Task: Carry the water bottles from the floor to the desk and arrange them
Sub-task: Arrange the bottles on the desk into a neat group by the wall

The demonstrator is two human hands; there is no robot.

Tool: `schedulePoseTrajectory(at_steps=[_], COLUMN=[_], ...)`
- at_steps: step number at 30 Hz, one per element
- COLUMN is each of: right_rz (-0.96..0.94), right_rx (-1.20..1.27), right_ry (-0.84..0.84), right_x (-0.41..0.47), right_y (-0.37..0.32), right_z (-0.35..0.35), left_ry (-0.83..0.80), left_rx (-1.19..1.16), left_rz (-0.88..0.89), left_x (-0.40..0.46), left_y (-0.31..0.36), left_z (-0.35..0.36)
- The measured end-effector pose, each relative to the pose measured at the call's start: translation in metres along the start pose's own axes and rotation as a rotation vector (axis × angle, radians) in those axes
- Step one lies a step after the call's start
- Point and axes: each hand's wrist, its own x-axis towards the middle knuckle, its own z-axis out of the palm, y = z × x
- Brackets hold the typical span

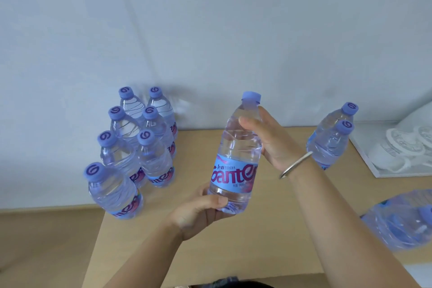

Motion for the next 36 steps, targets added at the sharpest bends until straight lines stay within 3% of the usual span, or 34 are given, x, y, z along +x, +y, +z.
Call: schedulePoseTrajectory(at_steps=[5,10,14,17,21,25,29,36], right_rz=[0.013,0.026,0.042,0.029,0.004,-0.061,-0.094,-0.202], right_rx=[-0.061,-0.417,-0.464,-0.527,-0.599,-0.63,-0.636,-0.611], right_ry=[-0.096,-0.227,-0.298,-0.287,-0.271,-0.228,-0.165,-0.068], right_x=[0.008,0.015,0.017,0.018,0.015,0.011,0.009,0.002], right_y=[0.006,0.018,0.037,0.051,0.069,0.088,0.103,0.123], right_z=[0.019,0.044,0.073,0.092,0.113,0.126,0.135,0.147], left_ry=[0.055,0.144,0.237,0.385,0.724,0.961,1.044,1.062], left_rx=[0.008,0.145,0.145,0.109,0.098,0.231,0.428,0.306], left_rz=[0.005,0.031,0.033,0.05,0.052,0.039,-0.004,-0.075], left_x=[-0.016,-0.034,-0.048,-0.053,-0.055,-0.057,-0.06,-0.06], left_y=[-0.006,-0.017,-0.03,-0.042,-0.06,-0.072,-0.07,-0.07], left_z=[-0.016,-0.034,-0.052,-0.068,-0.081,-0.084,-0.086,-0.084])
